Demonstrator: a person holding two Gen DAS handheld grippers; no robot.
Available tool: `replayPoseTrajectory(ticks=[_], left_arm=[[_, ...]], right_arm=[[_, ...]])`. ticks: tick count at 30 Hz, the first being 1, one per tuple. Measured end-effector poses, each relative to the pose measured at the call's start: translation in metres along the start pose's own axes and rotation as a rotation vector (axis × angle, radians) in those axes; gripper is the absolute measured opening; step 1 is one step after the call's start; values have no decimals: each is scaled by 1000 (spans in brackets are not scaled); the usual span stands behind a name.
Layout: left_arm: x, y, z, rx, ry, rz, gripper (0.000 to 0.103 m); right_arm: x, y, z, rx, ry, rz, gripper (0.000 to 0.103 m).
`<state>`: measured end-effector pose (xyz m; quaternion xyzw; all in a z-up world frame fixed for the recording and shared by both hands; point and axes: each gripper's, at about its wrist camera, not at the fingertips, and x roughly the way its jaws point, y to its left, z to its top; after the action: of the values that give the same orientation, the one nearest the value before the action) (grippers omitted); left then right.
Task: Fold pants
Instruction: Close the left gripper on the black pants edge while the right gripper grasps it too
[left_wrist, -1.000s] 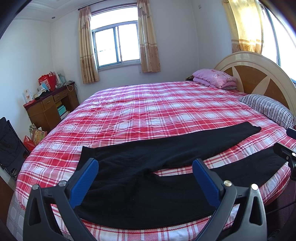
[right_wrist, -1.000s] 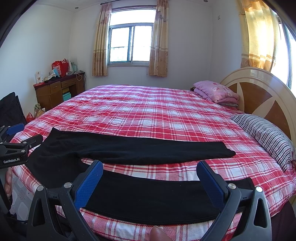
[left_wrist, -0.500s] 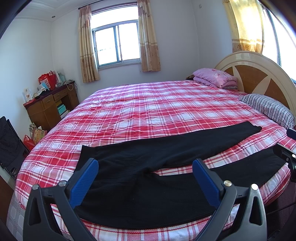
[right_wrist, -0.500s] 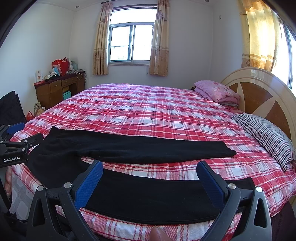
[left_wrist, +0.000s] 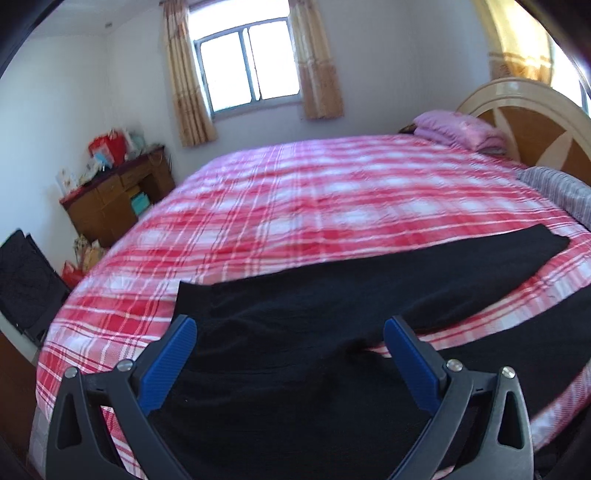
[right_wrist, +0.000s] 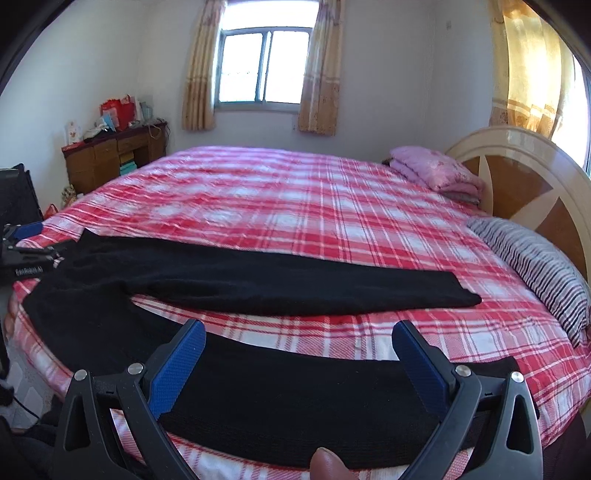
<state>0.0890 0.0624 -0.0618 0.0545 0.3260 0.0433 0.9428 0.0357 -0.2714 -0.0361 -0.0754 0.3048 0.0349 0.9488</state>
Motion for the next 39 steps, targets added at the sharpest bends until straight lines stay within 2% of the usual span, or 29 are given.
replayPoseTrajectory(ticks=[1,4,9,12,14,16,19,20,21,23,26,27,29,31,34,39], left_arm=[[10,8,0,-8,22,5,103],[49,47,-1,-13,73,115,103],[87,100,3,-100,155,109,103],[109,116,7,-126,185,77,99],[125,124,10,-152,211,50,89],[142,129,13,-172,243,7,84],[166,134,12,-186,295,-16,68],[173,136,12,-197,311,-35,55],[179,137,11,-207,325,-54,47],[186,140,10,-225,344,-77,47],[186,142,12,-220,336,-112,39],[186,142,13,-218,340,-122,38],[187,143,14,-212,345,-150,30],[189,144,16,-207,353,-165,29],[193,145,19,-214,350,-196,24],[196,146,19,-212,351,-202,24]], right_arm=[[7,-4,-1,8,13,-1,102],[29,-19,-3,52,47,-4,102],[55,-36,4,75,86,-24,102],[69,-41,9,71,107,-30,102],[76,-45,13,63,121,-29,102],[82,-49,17,53,129,-29,102],[94,-68,25,58,147,-33,102],[97,-76,27,70,149,-38,102],[99,-83,28,80,151,-46,102],[105,-104,32,105,159,-78,102],[120,-139,36,131,196,-125,101],[127,-155,37,146,217,-144,97],[139,-180,38,169,250,-178,84],[152,-204,39,196,283,-207,74],[173,-241,42,257,321,-238,74],[216,-282,48,322,368,-247,74]])
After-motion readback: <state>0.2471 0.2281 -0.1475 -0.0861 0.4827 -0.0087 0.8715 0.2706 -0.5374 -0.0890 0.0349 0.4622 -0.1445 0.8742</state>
